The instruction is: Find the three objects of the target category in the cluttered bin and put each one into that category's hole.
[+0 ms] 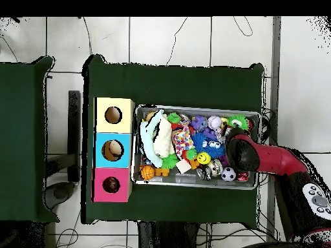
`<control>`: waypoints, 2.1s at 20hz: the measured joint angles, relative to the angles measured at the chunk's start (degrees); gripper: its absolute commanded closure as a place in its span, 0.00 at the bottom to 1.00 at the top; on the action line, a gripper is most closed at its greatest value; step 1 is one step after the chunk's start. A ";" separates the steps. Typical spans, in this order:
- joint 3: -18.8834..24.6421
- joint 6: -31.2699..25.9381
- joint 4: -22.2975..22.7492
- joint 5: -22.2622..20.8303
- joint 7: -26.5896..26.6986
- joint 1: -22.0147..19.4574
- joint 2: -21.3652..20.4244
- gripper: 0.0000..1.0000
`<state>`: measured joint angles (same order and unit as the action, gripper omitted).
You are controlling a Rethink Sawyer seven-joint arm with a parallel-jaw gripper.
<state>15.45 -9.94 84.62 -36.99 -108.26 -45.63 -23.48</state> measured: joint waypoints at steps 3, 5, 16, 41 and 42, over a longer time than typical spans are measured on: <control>0.16 0.26 0.60 0.00 0.00 -0.35 0.48 0.00; 0.43 0.86 0.98 0.01 0.00 -0.76 0.58 0.00; 1.81 3.06 2.19 0.00 0.00 -2.60 0.97 0.00; 12.38 3.08 5.57 -0.01 0.01 -12.58 3.11 0.00; 12.41 3.08 5.57 -0.01 0.01 -12.58 3.13 0.00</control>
<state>27.87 -6.87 90.19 -37.00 -108.25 -58.21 -20.35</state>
